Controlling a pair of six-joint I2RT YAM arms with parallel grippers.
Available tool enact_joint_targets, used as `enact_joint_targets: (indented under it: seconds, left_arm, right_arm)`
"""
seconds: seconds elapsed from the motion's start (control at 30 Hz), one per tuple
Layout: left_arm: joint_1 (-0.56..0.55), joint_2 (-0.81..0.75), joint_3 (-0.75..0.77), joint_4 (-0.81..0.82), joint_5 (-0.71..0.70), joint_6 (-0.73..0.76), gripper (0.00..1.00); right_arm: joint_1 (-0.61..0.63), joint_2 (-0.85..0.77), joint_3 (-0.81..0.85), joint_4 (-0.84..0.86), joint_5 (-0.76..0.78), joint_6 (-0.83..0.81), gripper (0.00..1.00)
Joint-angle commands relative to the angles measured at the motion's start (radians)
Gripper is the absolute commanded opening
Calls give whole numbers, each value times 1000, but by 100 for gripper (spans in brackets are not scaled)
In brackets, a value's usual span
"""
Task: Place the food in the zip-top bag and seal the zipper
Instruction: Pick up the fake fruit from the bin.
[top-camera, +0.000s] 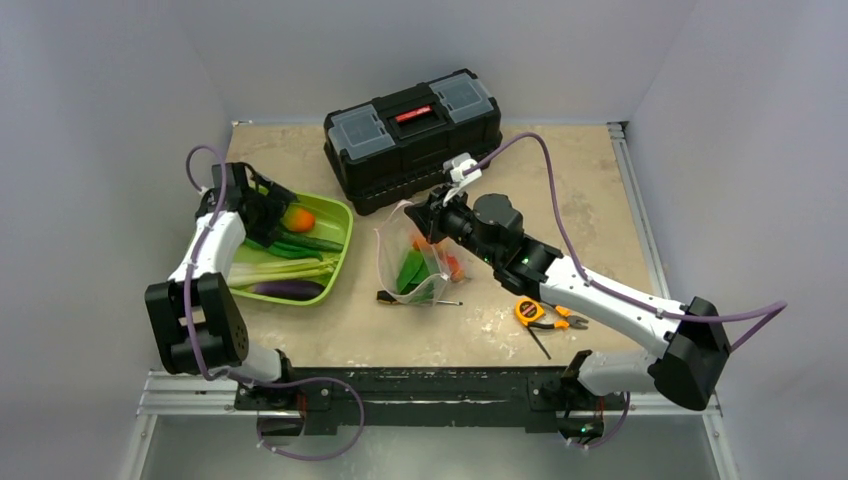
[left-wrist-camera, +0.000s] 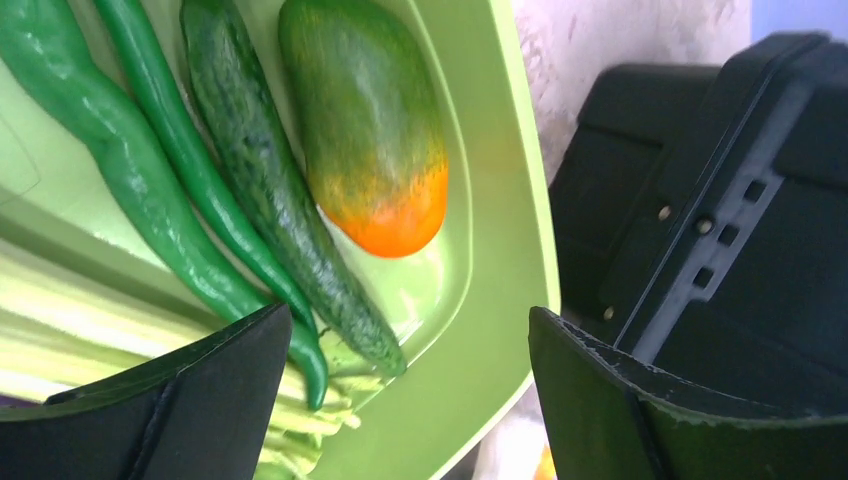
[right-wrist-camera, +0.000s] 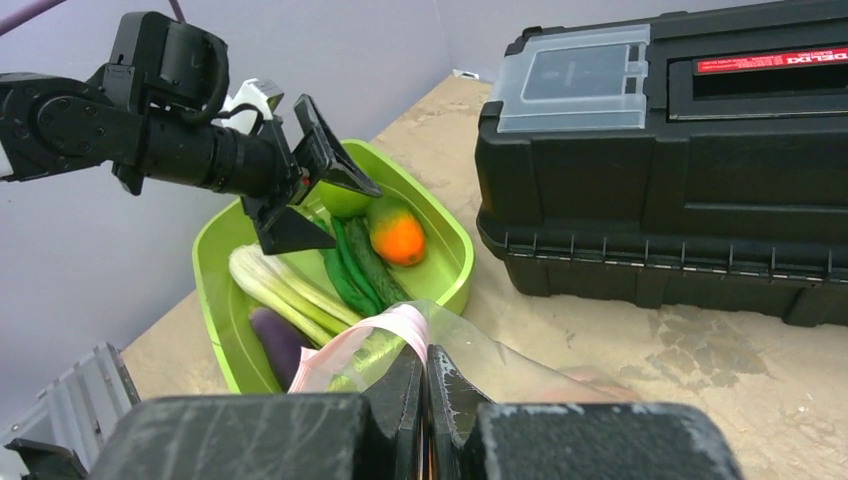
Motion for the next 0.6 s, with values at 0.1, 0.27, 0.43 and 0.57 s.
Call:
enact_joint_targets:
  seconds: [0.1,0.27,0.43,0.57]
  left_arm:
    - [22,55,-30,201,-13,-160,89]
    - [22,89,-45,275,-19,-169,89]
    - [27,123,-88,319,-24,-193,85]
    - [27,151,-113,357,-19,-208,76]
  right_arm:
    - [-5,-17,10,51,14,-7,0]
    - [-5,-9,20,45,14,-7,0]
    - [-6,15,35,42,6,2,0]
    - [-5,34,45,49,-7,12,0]
